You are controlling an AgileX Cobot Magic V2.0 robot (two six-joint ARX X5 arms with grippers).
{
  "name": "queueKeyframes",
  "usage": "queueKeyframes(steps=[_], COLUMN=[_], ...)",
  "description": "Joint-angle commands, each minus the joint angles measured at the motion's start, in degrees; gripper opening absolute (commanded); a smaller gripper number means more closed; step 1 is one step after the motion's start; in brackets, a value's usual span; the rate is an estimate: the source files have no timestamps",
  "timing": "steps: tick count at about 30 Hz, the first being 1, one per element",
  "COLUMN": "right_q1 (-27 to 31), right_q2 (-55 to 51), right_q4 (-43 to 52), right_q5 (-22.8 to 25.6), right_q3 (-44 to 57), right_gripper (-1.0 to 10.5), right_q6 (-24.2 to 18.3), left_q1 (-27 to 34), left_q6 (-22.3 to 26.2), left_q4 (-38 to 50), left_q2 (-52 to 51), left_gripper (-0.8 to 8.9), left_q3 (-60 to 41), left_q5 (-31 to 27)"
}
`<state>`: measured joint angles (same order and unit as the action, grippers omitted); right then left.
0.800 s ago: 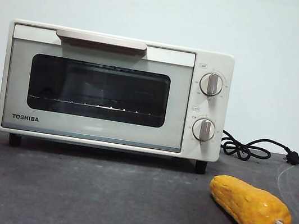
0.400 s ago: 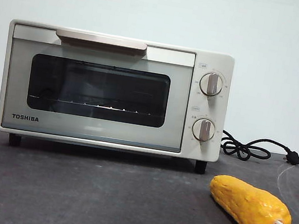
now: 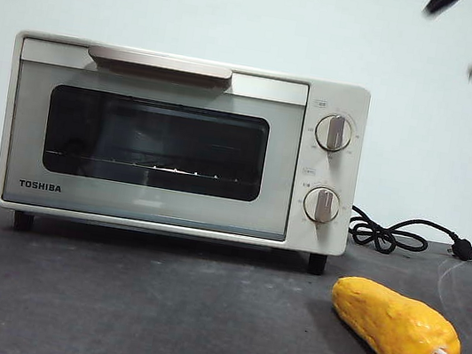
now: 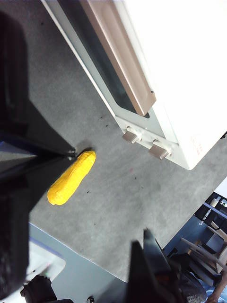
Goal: Take the corn from the table,put the corn in the oven
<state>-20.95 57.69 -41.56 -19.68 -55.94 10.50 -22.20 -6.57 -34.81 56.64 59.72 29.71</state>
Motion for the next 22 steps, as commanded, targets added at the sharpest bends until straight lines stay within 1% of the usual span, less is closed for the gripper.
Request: queueKeyframes(steps=[1,3,6,9,10,17,22], right_q1=[-3.96,-6.56,-9.42,-12.41,-12.98,-13.53,-13.53], right_q2=[3.10,5.70,9.33,14.38,16.22,26.08,30.91], right_q4=[-0.57,-0.96,-1.44,-2.23,-2.54,-3.61,-3.58], right_q5=[5.86,8.63,10.29,13.68,14.16,14.34,14.32], right_q3=[-0.15,-0.15,-0.15,-0.15,-0.15,-0.15,-0.15], right_gripper=[5.4,5.4,5.4,5.4,5.4,5.4,5.3], right_q6=[-0.61,-0.61,-0.33,-0.17,-0.11,-0.04,-0.04], left_q1=[-0.20,-0.20,-0.20,-0.20,-0.20,-0.20,-0.20], left_q6=[0.85,0.85,0.85,0.85,0.85,0.85,0.85], left_q4=[0.09,0.07,0.09,0.09,0.09,0.04,-0.13], left_q2=[0.20,0.20,0.22,0.22,0.22,0.22,0.22], left_gripper=[-0.05,-0.05,-0.05,-0.05,-0.06,-0.05,-0.05], left_q3=[0.09,0.09,0.09,0.09,0.09,0.09,0.09], left_q5=[0.04,0.07,0.04,0.04,0.04,0.04,0.04])
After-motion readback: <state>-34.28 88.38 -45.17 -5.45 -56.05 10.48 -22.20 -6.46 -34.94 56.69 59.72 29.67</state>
